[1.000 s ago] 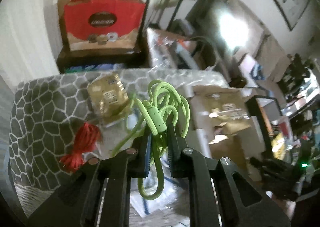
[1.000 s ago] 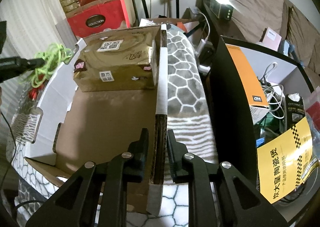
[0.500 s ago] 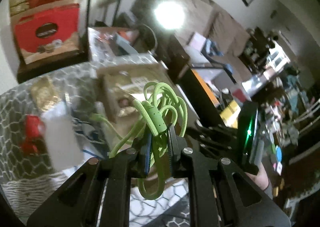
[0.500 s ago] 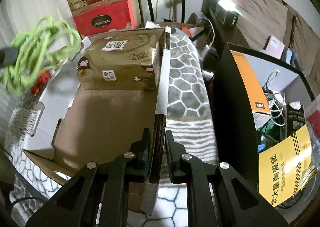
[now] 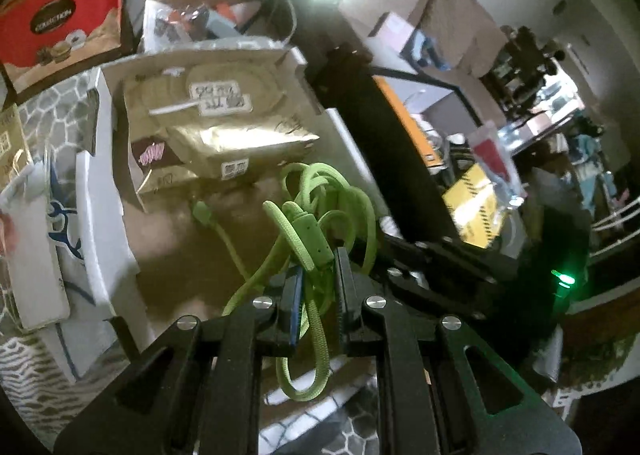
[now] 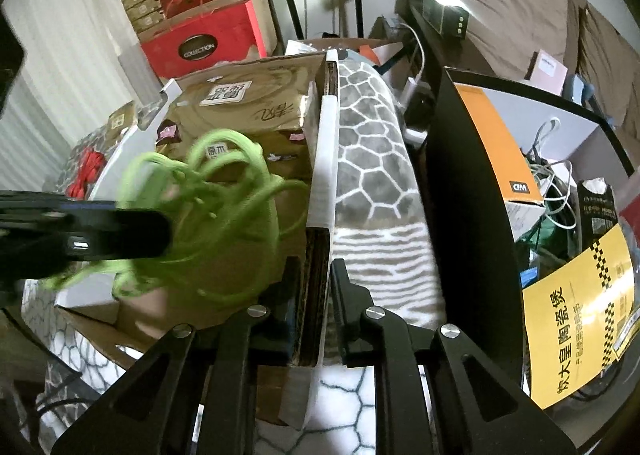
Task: Organize objects
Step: 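Carry the green cable into the box and open the left tool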
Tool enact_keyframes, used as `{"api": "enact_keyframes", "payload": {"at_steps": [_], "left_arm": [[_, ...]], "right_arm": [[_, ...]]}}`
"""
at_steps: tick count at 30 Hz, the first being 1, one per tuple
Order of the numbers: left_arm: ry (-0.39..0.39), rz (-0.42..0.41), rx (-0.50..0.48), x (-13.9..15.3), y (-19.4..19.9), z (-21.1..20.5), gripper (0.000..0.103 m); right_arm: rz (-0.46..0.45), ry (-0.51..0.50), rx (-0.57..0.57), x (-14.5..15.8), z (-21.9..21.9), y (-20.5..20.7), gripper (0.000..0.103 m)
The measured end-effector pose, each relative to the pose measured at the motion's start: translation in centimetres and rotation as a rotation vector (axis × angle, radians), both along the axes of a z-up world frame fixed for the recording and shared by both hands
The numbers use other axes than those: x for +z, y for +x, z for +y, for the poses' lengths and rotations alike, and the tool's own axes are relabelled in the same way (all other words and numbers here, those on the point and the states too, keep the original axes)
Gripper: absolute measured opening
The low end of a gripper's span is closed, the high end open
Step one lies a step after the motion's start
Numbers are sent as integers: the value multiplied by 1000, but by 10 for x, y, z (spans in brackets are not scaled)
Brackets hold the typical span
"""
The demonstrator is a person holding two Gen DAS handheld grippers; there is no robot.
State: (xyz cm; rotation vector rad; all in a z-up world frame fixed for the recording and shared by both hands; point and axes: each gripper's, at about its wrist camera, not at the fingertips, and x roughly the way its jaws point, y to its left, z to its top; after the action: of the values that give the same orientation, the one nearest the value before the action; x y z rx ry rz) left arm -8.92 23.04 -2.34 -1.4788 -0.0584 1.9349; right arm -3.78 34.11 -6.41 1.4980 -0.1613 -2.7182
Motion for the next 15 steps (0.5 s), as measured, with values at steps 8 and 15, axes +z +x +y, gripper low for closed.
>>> {"api": "enact_keyframes", "payload": {"at_steps": [8,15], "left_arm": [[-77,-31,-13,-32,6,11,15],[-59,-12,-12,-15,12,-1,61]], "right_arm": [[-8,-17,-1,1,2,3,15],[-10,-32,-5,0,5,4,16]]}}
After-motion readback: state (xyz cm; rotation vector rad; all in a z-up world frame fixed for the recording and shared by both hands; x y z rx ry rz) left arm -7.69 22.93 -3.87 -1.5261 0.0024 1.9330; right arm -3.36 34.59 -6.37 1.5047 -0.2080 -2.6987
